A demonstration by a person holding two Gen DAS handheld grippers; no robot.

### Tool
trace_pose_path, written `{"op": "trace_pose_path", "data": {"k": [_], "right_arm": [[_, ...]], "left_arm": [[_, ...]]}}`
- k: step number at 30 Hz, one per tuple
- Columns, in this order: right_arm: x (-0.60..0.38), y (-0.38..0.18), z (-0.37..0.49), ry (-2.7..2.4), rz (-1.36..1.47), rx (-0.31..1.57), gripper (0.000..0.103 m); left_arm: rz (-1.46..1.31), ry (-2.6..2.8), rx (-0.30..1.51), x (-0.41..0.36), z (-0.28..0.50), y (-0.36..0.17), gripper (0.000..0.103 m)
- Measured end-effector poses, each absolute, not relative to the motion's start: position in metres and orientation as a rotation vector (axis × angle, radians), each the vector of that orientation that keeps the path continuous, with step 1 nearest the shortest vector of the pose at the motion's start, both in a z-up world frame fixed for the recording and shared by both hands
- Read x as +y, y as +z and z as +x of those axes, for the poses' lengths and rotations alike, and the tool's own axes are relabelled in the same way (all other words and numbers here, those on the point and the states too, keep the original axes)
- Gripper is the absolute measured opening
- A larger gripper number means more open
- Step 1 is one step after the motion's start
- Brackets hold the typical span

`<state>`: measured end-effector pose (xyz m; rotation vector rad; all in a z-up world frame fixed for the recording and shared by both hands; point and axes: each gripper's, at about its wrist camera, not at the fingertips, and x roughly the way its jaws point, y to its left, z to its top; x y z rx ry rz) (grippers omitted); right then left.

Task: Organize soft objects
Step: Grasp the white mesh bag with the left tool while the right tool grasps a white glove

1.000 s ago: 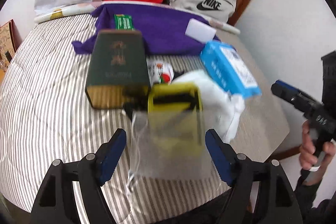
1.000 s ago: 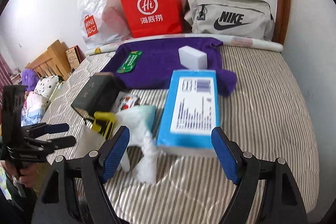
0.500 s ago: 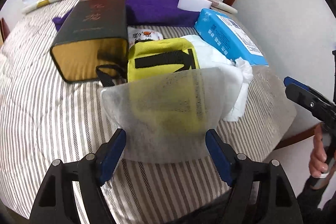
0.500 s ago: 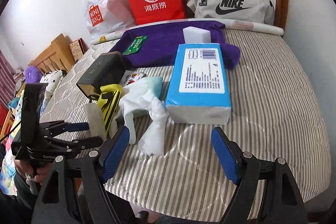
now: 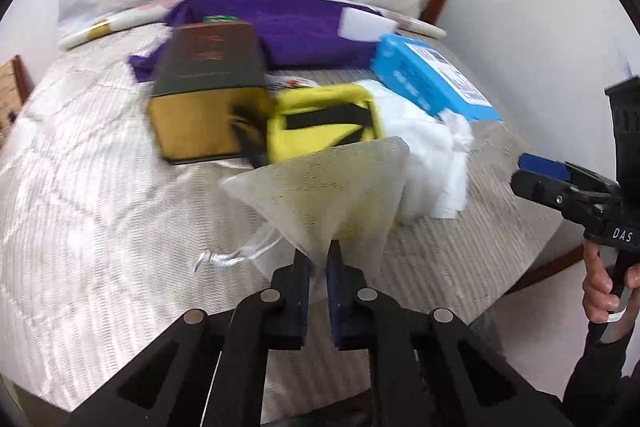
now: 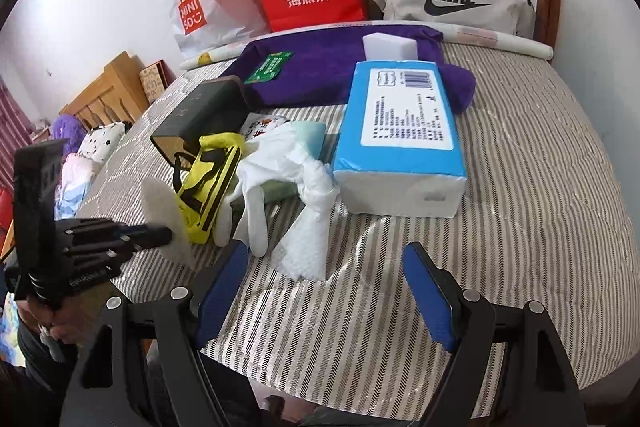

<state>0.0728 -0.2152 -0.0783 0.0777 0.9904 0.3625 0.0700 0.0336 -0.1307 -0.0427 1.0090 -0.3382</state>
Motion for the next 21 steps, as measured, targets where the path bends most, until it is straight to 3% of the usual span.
{"op": "trace_pose_path", "data": {"k": [7,10,14,16,17,21], "right_arm": [[-0.206,-0.092,0.081,0.378,0.071,1.002,0.080],[-0.202,-0.100,0.089,0.371,0.070,1.006,0.073],[-0.199,-0.113,0.104,0.374,0.104,1.010,0.047],[-0.198,-0.118,0.109,0.374,0.122,1.010,0.025],[-0.197,-0.119,0.109,0.383,0.130,1.006,0.006],[-0.197,-0.117,0.100,0.404,0.068,0.999,0.007]], "left_arm": [[-0.046,-0.175,0.985,0.069,0.080,-0.133,0.007],[-0.072,-0.178,0.996,0.072,0.086,-0.140,0.007],[-0.077,-0.190,1.008,0.071,0.090,-0.148,0.007],[-0.079,-0.192,1.010,0.071,0.091,-0.150,0.007],[-0.089,-0.194,1.008,0.073,0.092,-0.151,0.007],[-0.103,-0.194,1.000,0.077,0.093,-0.152,0.010]]}}
